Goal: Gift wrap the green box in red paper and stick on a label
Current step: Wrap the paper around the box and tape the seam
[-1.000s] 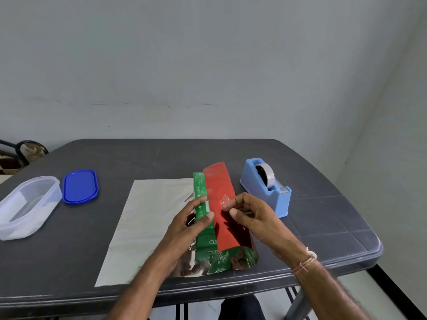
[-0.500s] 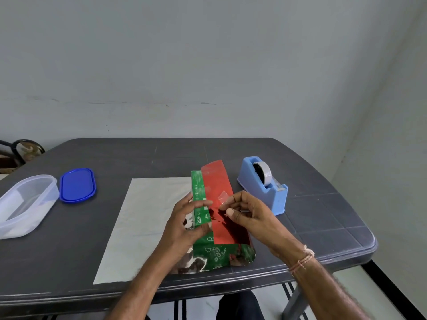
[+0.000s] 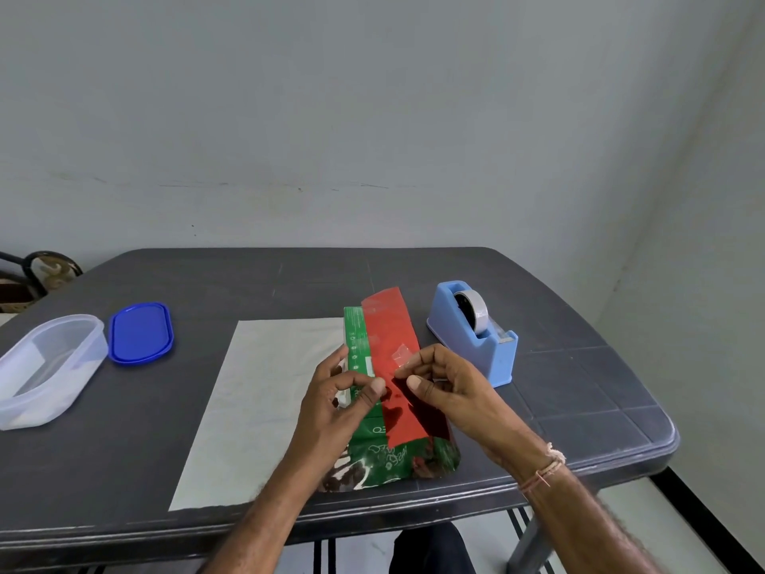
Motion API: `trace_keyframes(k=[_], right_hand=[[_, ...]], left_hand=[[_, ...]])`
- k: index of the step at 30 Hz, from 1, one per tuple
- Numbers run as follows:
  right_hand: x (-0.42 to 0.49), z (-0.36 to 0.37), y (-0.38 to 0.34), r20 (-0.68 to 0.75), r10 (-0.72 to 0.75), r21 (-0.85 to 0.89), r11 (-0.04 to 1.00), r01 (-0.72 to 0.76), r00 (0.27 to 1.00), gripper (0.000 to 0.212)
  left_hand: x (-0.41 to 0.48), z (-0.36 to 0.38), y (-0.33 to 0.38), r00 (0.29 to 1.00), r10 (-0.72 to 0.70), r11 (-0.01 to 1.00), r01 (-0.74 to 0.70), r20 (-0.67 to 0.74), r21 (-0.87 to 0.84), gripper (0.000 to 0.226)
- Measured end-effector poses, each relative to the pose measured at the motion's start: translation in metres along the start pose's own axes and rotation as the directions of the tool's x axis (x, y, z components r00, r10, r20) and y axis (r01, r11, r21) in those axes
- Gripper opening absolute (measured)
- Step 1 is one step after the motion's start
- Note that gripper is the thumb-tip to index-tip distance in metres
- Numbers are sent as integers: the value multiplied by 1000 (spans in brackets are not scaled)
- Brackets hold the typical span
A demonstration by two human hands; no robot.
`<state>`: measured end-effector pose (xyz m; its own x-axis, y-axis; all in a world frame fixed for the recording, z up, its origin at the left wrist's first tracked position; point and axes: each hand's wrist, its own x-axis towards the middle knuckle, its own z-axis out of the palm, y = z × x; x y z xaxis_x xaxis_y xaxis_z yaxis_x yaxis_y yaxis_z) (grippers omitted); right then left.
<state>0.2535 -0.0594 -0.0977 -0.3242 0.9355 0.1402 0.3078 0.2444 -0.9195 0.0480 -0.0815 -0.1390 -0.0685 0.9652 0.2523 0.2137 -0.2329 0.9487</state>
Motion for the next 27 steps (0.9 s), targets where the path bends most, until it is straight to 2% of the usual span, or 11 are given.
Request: trace_keyframes(k=[3, 7, 11, 19, 24, 27], right_hand=[[0, 0, -1, 4, 12, -4, 1000, -12, 1000, 11], [-1, 0, -2, 16, 20, 1, 1000, -20, 1000, 9], [0, 2, -6, 47, 45, 57, 997, -48, 998, 11], [-3, 4, -9, 69, 38, 77, 996, -43, 997, 12], [-5, 3, -11, 85, 51, 121, 991, -61, 995, 15], [-4, 1, -12, 71, 29, 98, 995, -36, 997, 12]], left_hand=[[3, 6, 0, 999, -11, 1000, 11, -39, -8, 16], [3, 10, -6, 997, 4, 999, -7, -82, -34, 37], [-4, 9, -4, 999, -43, 996, 40, -33, -80, 47], [-4, 4, -6, 998, -56, 992, 57, 12, -113, 34], [-1, 6, -15, 1000, -21, 995, 20, -11, -93, 49], [1, 5, -18, 1000, -11, 996, 11, 1, -91, 45]])
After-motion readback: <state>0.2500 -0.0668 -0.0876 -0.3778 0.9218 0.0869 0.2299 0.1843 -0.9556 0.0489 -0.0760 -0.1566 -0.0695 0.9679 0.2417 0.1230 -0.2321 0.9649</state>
